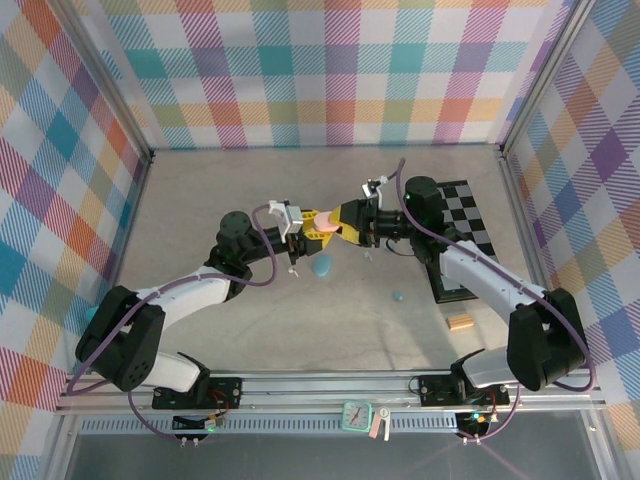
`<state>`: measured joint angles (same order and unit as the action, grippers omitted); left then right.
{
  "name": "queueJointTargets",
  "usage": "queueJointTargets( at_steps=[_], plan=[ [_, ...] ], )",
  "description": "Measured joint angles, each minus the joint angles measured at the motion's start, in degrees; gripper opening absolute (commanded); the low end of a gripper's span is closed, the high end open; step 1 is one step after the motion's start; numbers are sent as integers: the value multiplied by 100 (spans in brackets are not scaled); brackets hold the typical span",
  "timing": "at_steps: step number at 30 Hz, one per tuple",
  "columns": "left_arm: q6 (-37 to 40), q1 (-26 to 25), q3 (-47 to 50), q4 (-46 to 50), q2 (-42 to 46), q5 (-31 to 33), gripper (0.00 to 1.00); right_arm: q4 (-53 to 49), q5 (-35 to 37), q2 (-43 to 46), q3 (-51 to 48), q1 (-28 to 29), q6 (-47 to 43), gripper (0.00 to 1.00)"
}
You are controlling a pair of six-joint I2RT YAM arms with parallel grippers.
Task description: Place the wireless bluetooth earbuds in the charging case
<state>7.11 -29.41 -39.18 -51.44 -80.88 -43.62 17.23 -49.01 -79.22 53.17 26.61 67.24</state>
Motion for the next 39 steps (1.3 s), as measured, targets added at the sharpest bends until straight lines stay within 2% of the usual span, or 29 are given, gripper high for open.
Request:
queueJointTargets(
  at_steps=[7,14,18,25,29,34,39],
  plan=[
    [-4,-4,-74,-83,-17,0,27,560,-63,-22,-98,2,444,43],
    [-2,-4,-74,-83,-17,74,29,909,-116,-90,-177,2,726,25],
    [0,-4,-74,-50,-17,85,42,835,-68,-83,-175,2,590,20],
    [-4,-17,-46,50,52,83,73,-79,361,-46,-168,-7,-339,18],
    [116,-20,173,260,282,219,99,-667,675,-66,-153,-114,-944,17],
    [382,-20,568,811,717,627,100,-1163,1078,-595,155,-332,-1639,16],
    [629,-20,750,1412,1051,1069,100,-1307,1375,-1832,820,-520,-2190,19]
  ],
)
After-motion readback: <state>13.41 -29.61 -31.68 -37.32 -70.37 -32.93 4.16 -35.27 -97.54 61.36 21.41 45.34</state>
